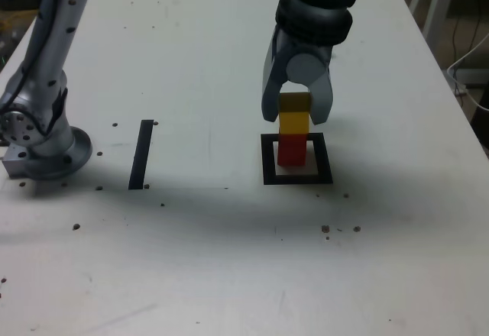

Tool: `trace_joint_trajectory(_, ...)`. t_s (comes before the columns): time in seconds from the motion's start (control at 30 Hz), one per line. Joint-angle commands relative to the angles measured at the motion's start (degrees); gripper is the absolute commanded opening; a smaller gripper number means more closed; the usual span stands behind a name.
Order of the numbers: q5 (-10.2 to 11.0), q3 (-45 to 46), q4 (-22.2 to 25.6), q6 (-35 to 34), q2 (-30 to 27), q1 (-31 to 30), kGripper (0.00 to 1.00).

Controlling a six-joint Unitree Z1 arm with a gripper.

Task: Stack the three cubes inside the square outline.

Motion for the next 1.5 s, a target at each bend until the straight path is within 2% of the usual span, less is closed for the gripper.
trace_joint_trajectory(0.0,-0.2,0.2,0.2,-0.2,0.1,-0.3,0.28)
trace_joint_trajectory(0.53,-1.1,0.4,-0.4,0.3,1.8,-0.3,0.29)
trace_joint_trajectory(0.6,-1.1,0.6,-0.5,0.4,1.9,-0.3,0.38)
trace_joint_trajectory(0.77,-1.3,1.3,-0.8,0.6,2.0,-0.2,0.82)
trace_joint_trajectory(0.8,-1.3,1.5,-0.9,0.7,2.0,-0.2,0.90)
trace_joint_trajectory(0.83,-1.3,1.6,-0.9,0.7,2.0,-0.2,0.92)
trace_joint_trajectory(1.2,-1.0,1.9,-1.0,0.7,1.4,0.1,0.97)
trace_joint_trajectory(1.47,1.9,1.3,-0.5,0.9,-0.5,2.6,0.99)
